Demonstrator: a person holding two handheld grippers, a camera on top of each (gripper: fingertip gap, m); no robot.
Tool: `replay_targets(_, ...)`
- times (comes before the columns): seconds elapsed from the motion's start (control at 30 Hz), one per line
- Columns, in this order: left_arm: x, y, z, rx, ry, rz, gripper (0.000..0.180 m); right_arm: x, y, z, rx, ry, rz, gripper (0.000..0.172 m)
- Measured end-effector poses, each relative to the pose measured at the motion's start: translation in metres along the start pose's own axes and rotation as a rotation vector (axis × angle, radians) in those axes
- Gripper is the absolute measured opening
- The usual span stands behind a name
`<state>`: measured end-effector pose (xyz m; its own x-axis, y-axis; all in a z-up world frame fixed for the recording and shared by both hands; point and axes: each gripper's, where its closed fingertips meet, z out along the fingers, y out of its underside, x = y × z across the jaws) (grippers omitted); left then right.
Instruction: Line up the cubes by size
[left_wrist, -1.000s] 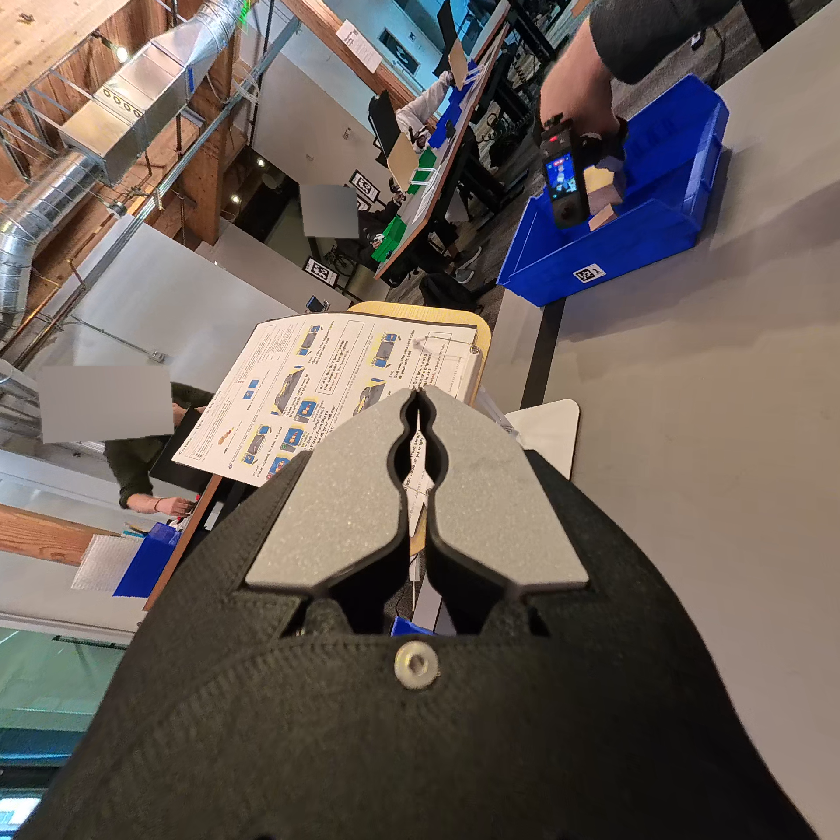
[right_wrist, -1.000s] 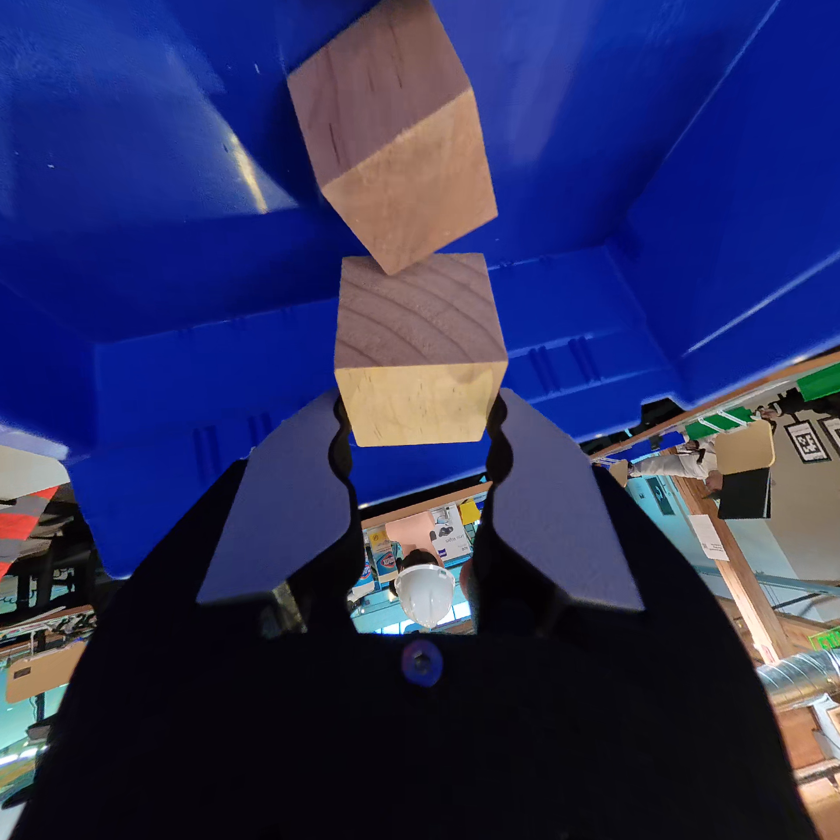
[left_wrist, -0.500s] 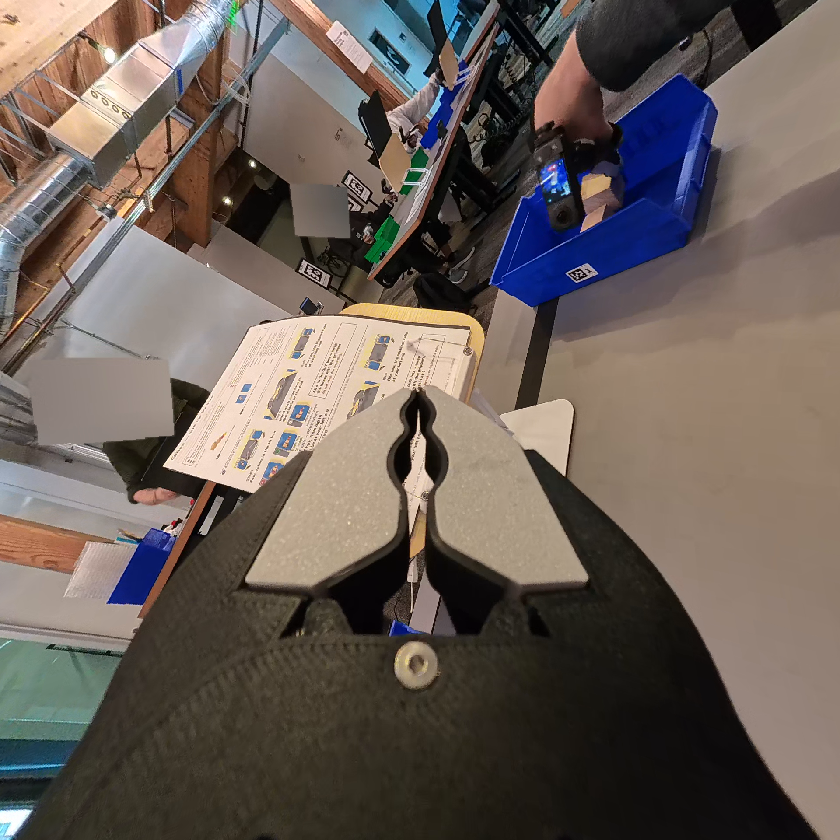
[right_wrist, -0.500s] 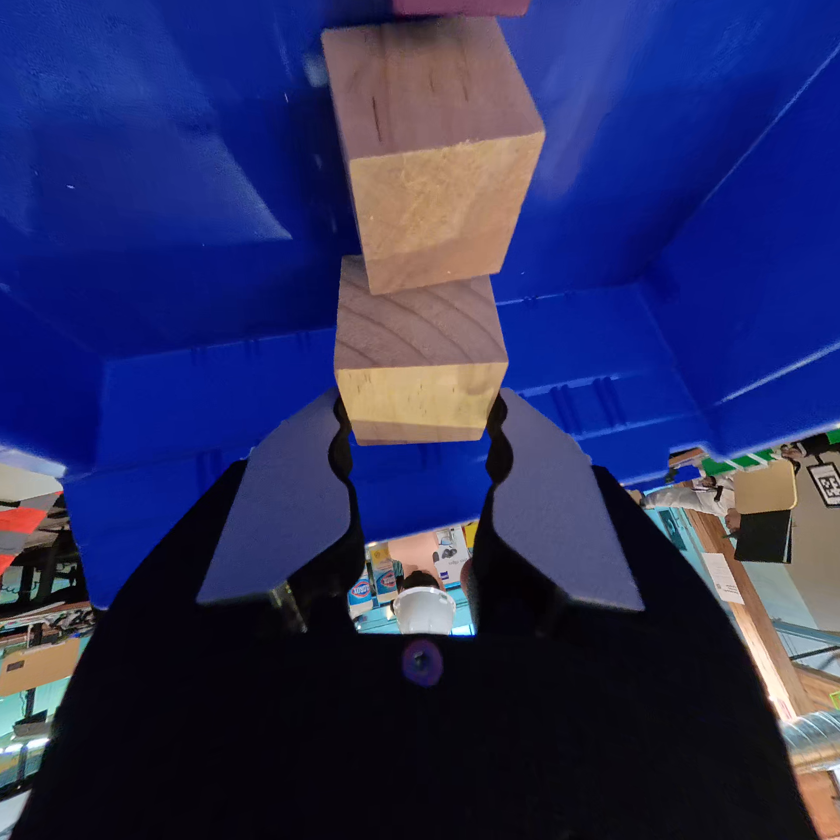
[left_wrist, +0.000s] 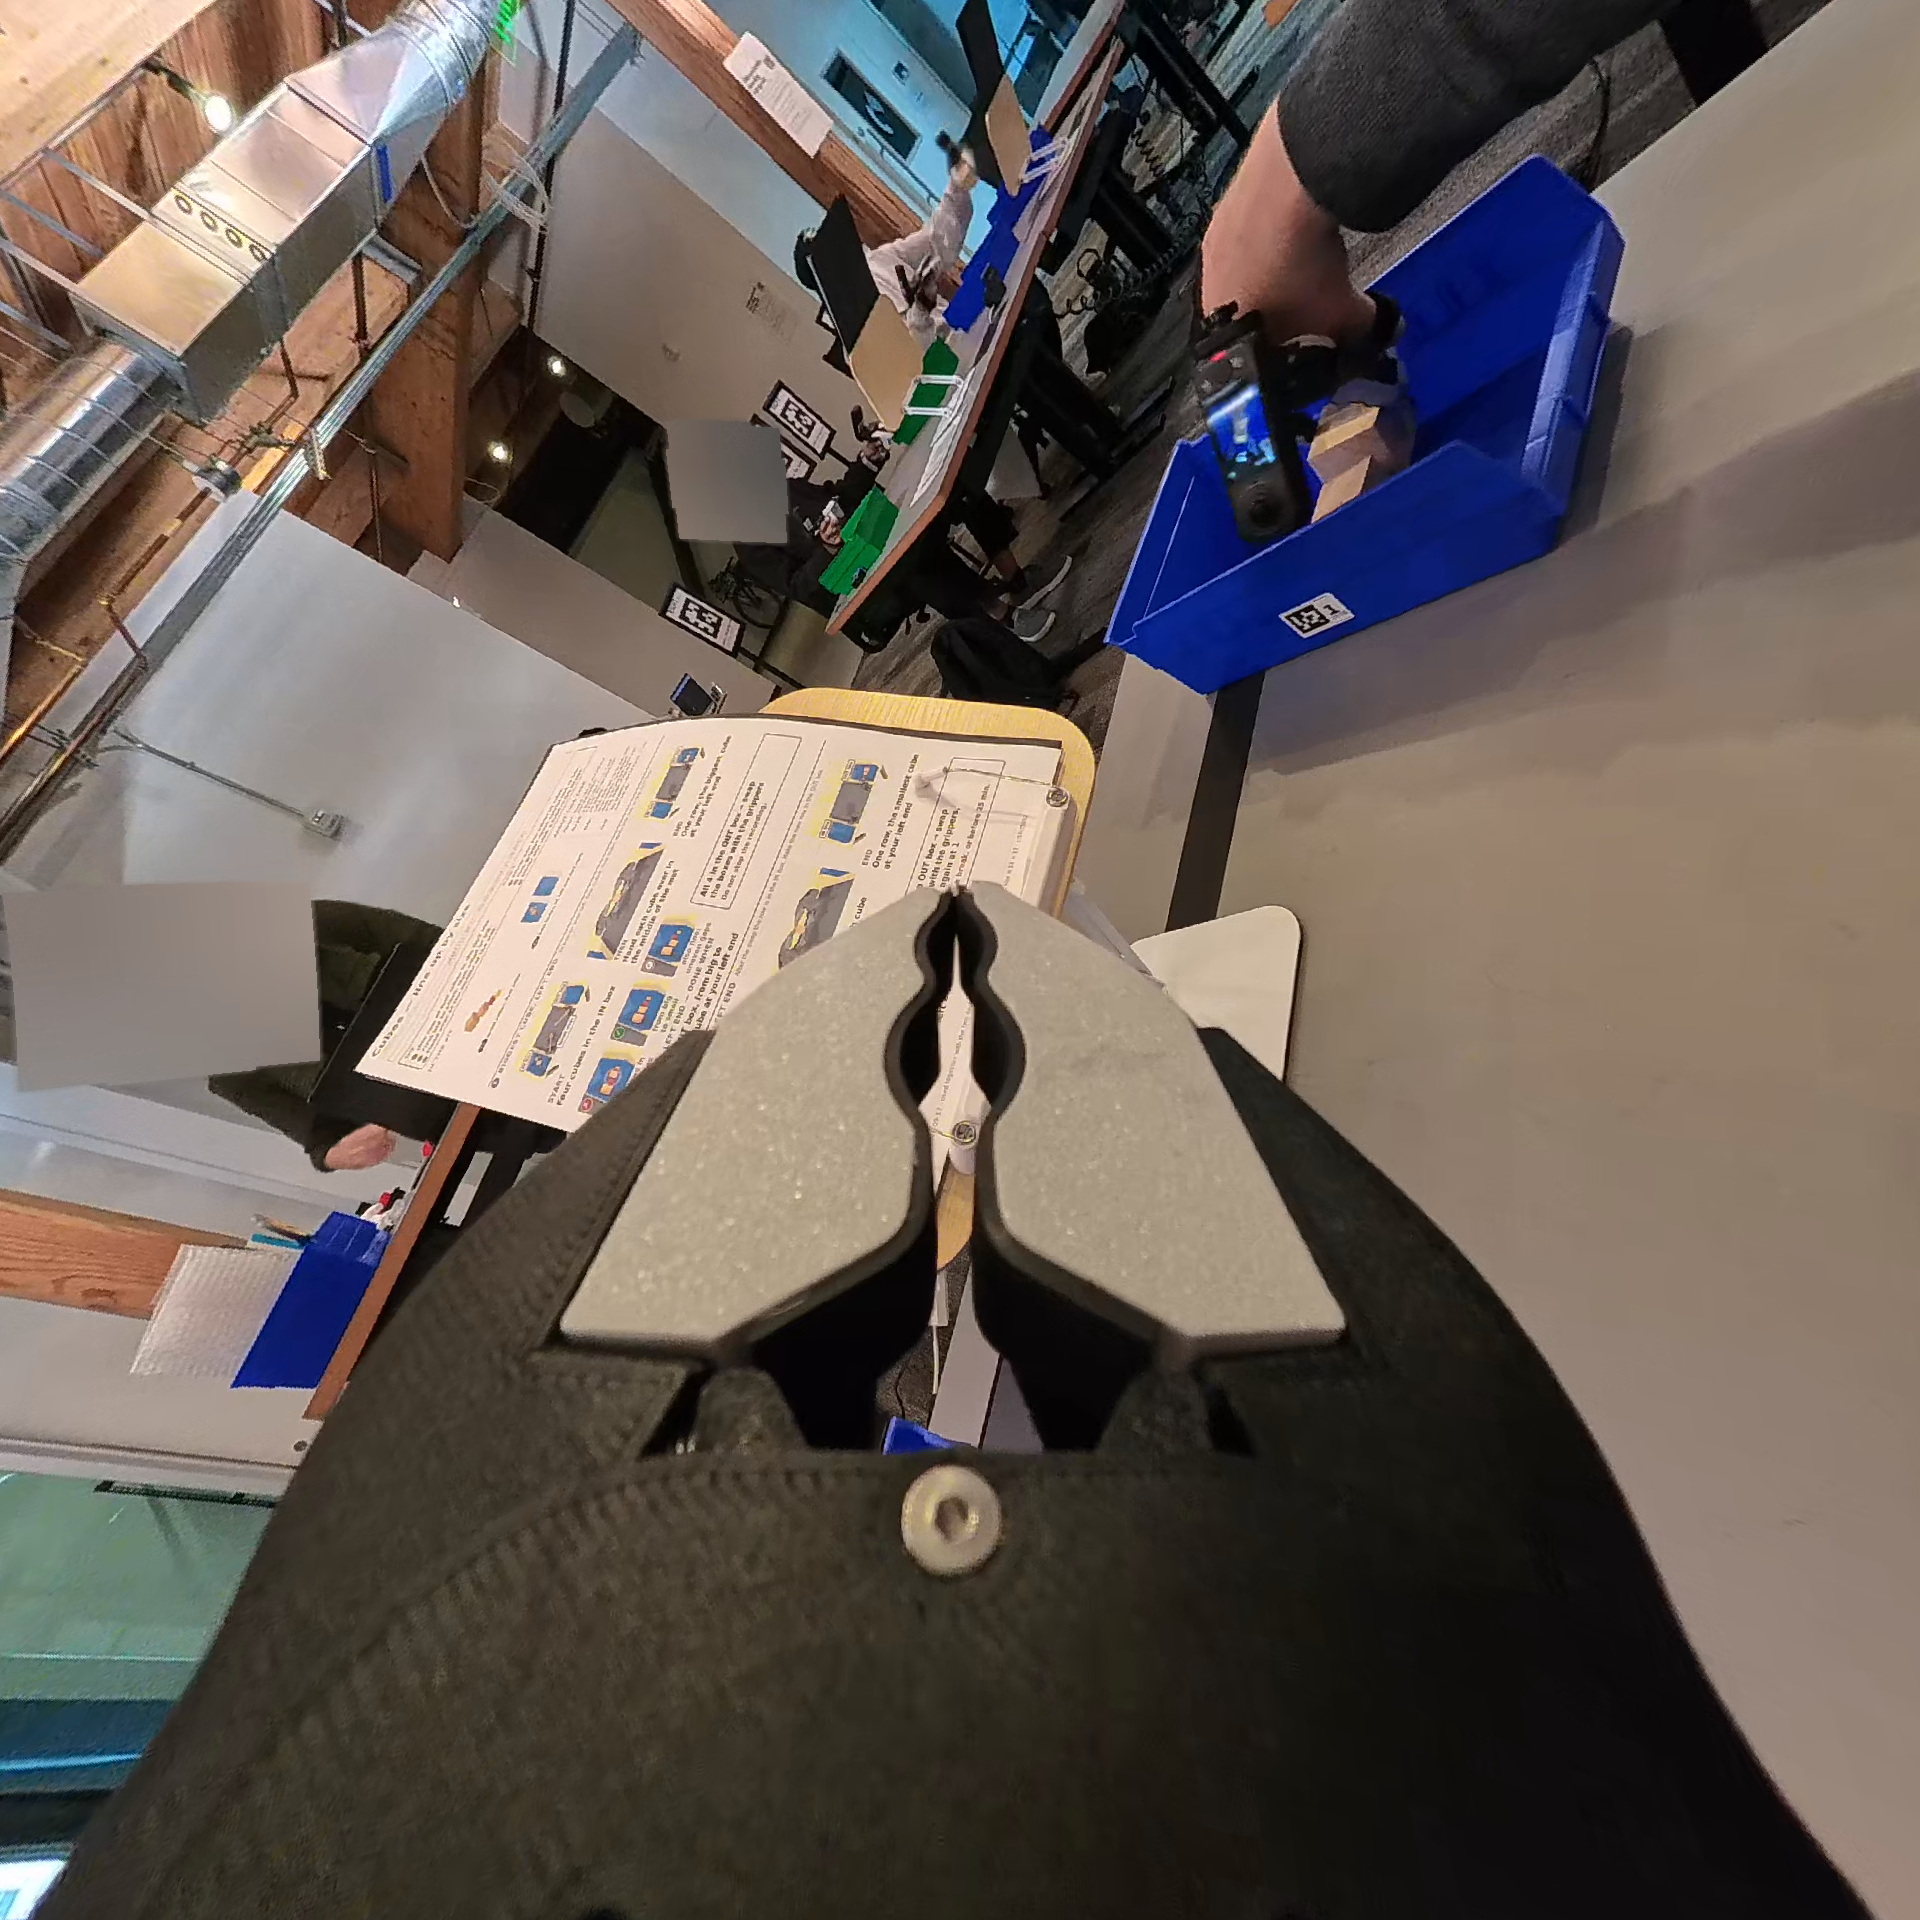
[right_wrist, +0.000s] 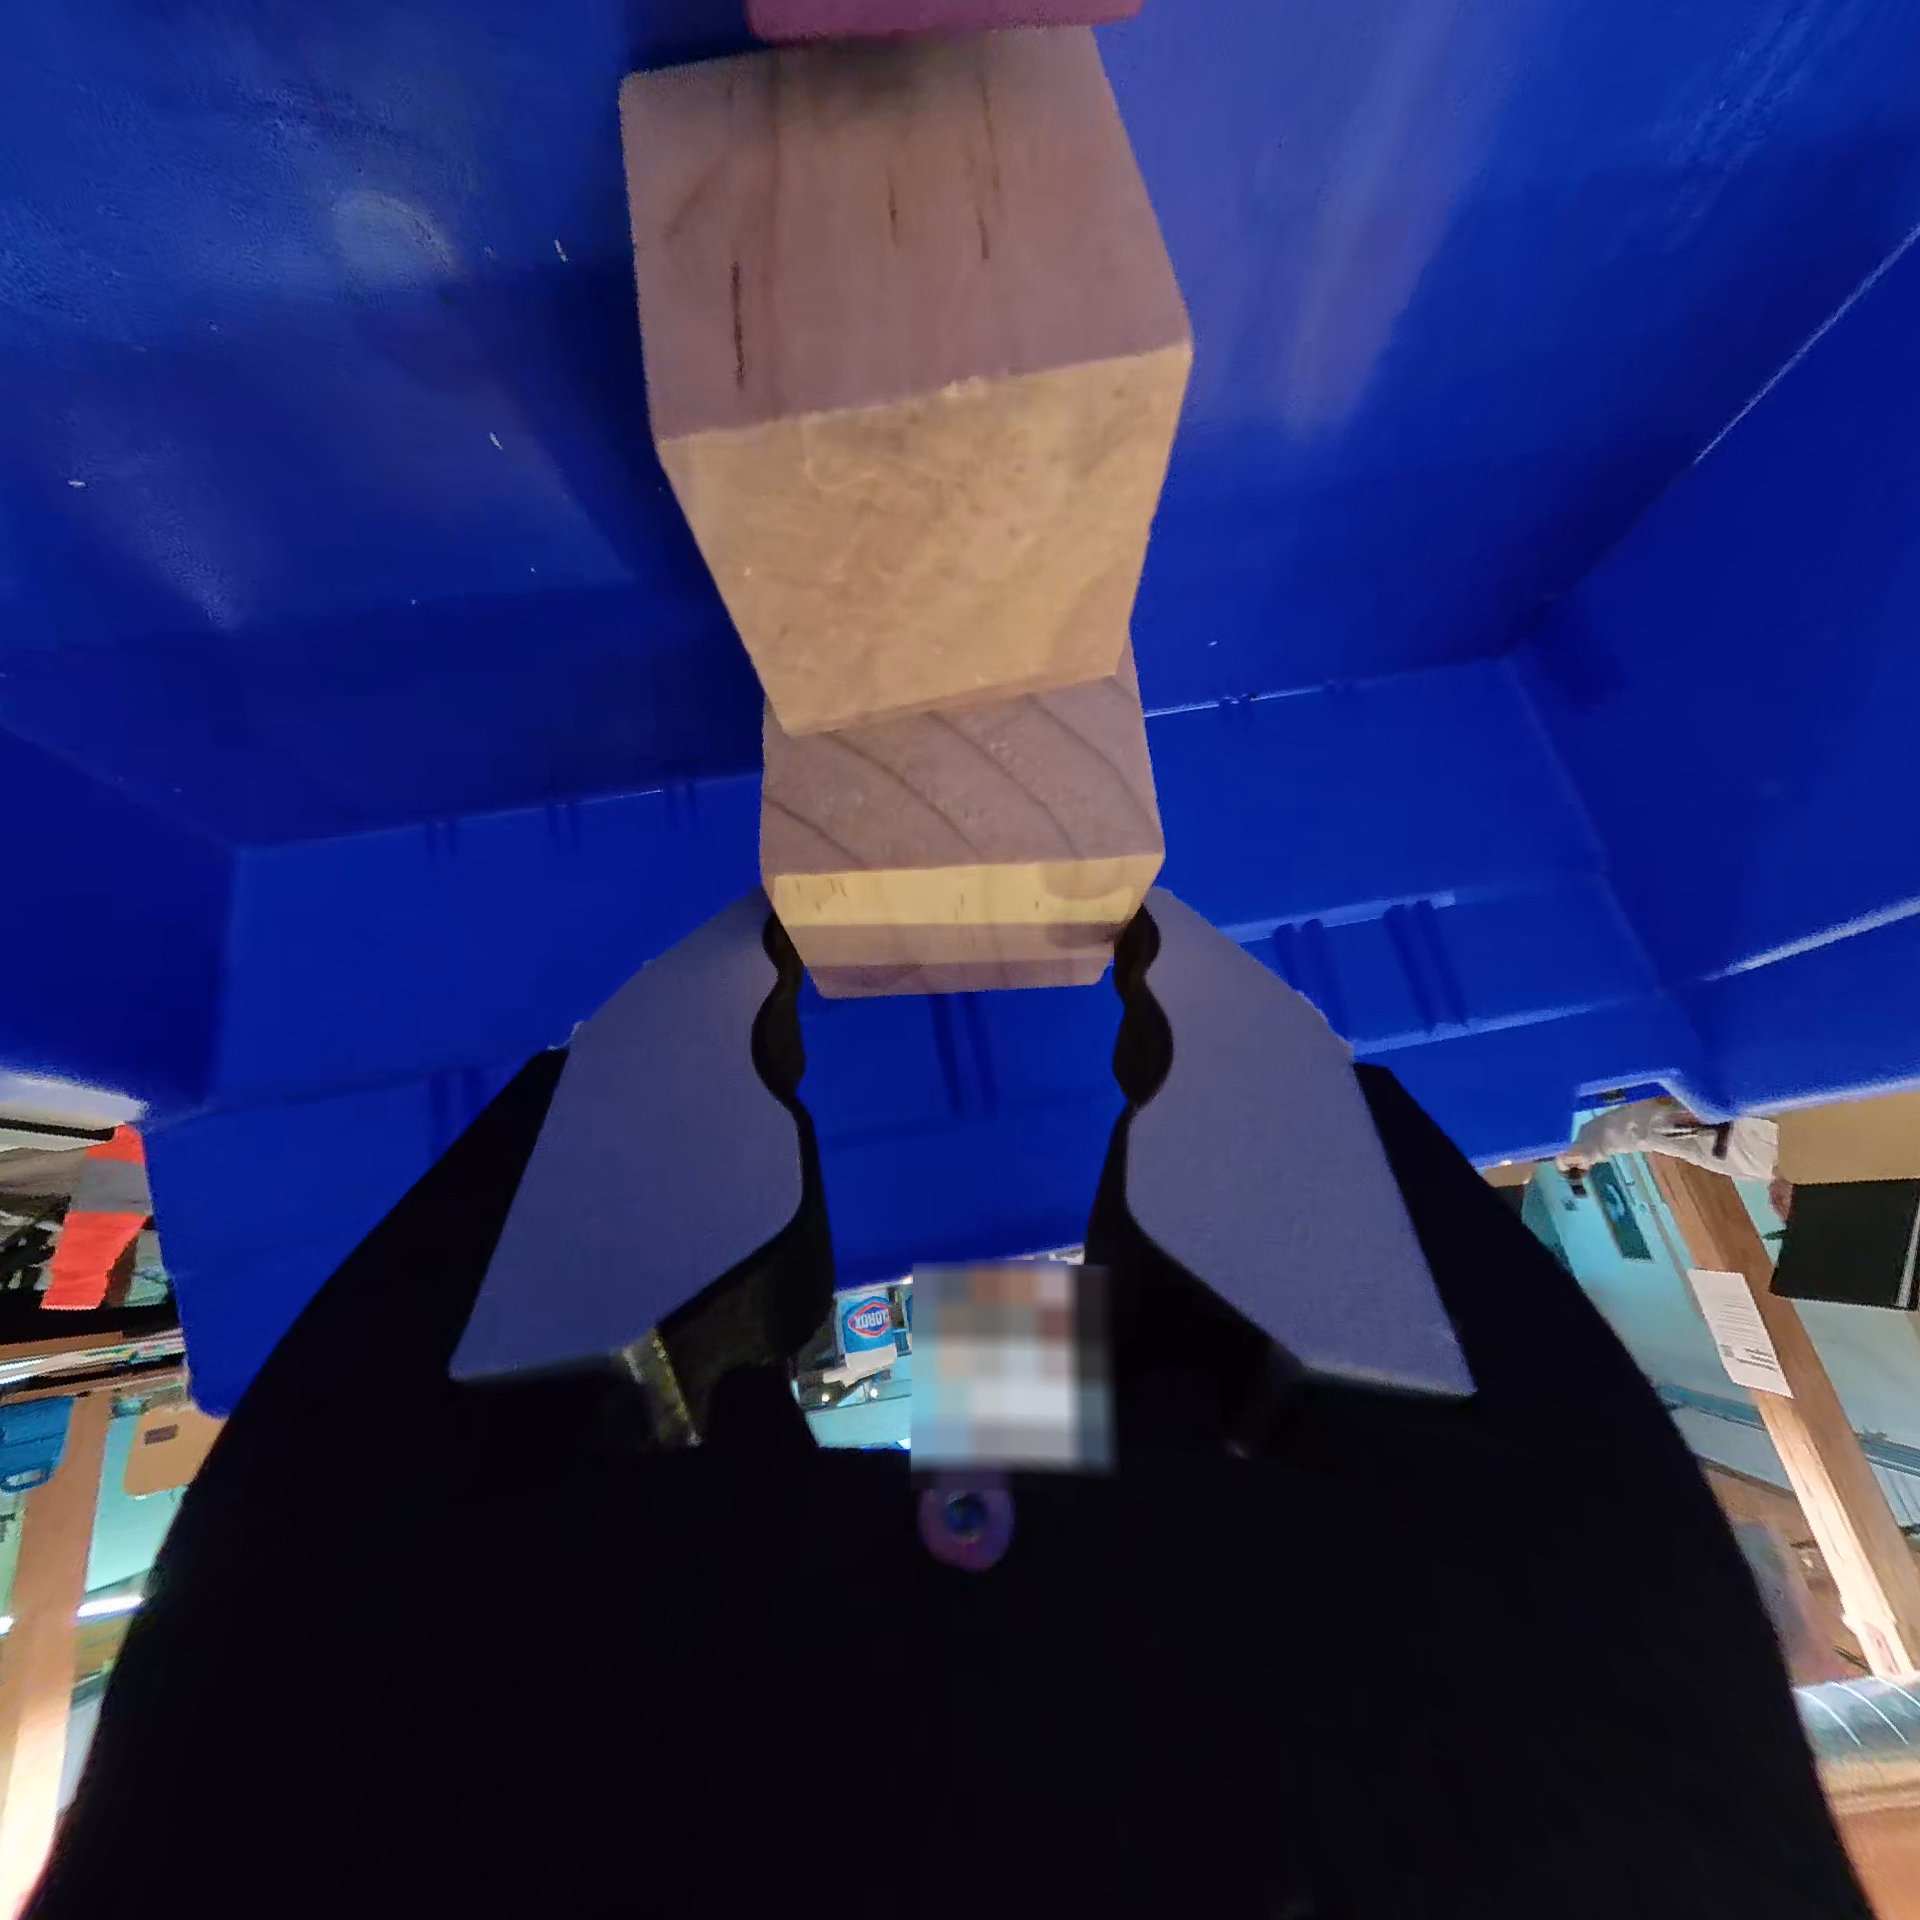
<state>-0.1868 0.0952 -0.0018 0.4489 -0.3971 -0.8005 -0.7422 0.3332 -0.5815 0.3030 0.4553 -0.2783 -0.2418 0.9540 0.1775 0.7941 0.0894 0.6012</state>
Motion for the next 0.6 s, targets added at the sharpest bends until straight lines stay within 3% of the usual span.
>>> replay_targets(0.3,0.0,-0.002,-0.001,0.006,-0.002,0.0,0.0,0.008,0.012,-0.023,0.014,0.071,0.071,0.073)
replay_targets(0.4,-0.005,-0.004,-0.004,0.022,-0.022,-0.011,0.0,0.009,0.019,-0.057,0.079,0.178,0.148,0.073)
replay_targets(0.6,-0.006,-0.007,0.002,0.012,-0.037,-0.024,0.004,-0.01,0.019,-0.154,0.33,0.501,0.38,0.045)
